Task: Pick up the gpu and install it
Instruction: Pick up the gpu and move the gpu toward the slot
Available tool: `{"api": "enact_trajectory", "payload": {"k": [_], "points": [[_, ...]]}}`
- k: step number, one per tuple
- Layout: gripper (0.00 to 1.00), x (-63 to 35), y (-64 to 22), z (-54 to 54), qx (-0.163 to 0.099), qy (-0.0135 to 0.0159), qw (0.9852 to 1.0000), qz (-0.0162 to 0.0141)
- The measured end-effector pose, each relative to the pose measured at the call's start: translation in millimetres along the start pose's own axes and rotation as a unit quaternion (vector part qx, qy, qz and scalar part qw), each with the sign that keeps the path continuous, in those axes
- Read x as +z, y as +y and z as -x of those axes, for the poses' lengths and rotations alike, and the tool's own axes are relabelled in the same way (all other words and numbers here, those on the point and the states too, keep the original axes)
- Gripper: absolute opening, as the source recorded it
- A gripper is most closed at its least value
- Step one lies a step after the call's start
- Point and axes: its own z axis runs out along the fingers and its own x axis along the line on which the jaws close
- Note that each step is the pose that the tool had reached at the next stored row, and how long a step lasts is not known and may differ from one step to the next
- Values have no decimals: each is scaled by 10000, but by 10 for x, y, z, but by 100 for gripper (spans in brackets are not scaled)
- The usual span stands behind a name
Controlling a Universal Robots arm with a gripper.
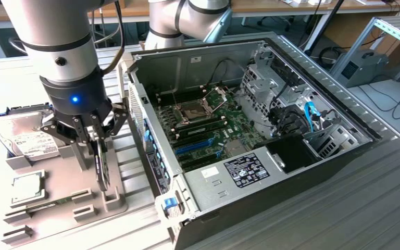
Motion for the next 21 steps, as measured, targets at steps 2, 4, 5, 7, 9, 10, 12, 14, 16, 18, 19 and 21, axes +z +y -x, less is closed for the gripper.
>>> {"api": "enact_trajectory", "payload": {"k": [2, 4, 5, 7, 9, 10, 12, 14, 16, 18, 19, 21], "points": [[26, -9, 0, 0, 0, 0, 10000, 0], [26, -15, -1, 0, 0, 0, 10000, 0], [26, -18, -1, 1, 0, 0, 10000, 0], [26, -26, -2, 1, 0, 0, 10000, 0], [26, -32, -2, 1, 0, -1, 10000, 0], [26, -36, -2, 1, 0, 0, 10000, 0], [26, -44, -3, 2, 0, 0, 10000, 0], [26, -53, -4, 2, 0, 0, 10000, 0], [26, -60, -4, 2, 0, 0, 10000, 0], [26, -67, -4, 2, 0, 0, 10000, 0], [26, -70, -5, 2, 0, 0, 10000, 0], [26, -77, -5, 3, 0, -1, 10000, 0]]}}
